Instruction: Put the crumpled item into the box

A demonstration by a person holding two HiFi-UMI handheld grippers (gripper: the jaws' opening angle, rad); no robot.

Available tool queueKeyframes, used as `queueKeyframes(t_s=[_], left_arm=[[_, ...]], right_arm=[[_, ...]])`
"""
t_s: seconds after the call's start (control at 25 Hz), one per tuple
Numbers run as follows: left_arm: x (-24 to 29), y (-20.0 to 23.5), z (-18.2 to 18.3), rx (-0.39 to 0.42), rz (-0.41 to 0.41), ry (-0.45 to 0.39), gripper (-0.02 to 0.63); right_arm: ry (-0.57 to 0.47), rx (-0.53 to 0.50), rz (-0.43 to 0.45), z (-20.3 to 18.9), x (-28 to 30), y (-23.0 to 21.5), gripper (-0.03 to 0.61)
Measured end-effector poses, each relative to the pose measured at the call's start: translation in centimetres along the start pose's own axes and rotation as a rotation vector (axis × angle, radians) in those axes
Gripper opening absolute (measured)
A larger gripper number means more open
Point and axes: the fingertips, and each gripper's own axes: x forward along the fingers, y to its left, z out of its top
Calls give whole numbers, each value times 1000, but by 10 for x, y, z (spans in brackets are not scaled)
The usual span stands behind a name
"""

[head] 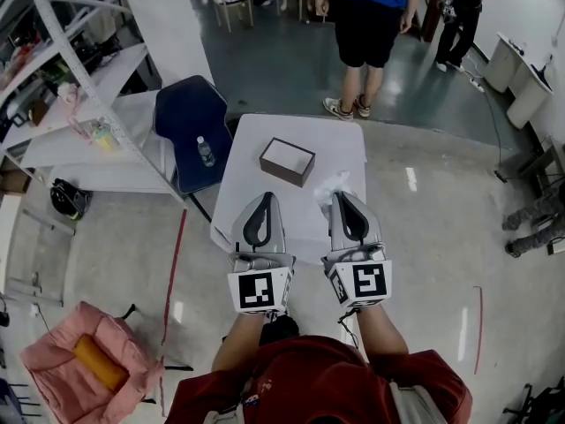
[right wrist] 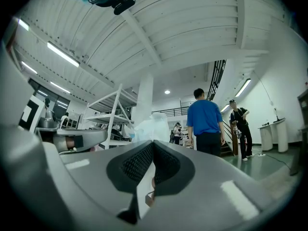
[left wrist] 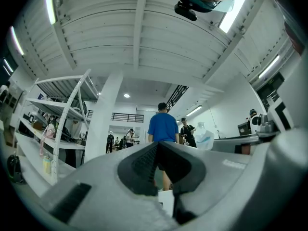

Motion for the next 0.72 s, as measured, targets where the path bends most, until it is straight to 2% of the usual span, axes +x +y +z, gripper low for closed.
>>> queueKeyframes(t_s=[0.32,0.72], left_arm=[[30,70,-7,-19,7,-3,3],[67,120,-21,-31,-17,3,3]], right_arm=[[12,-21,9,-7,69,33,3],[18,-36,-7,-17,129,52,3]])
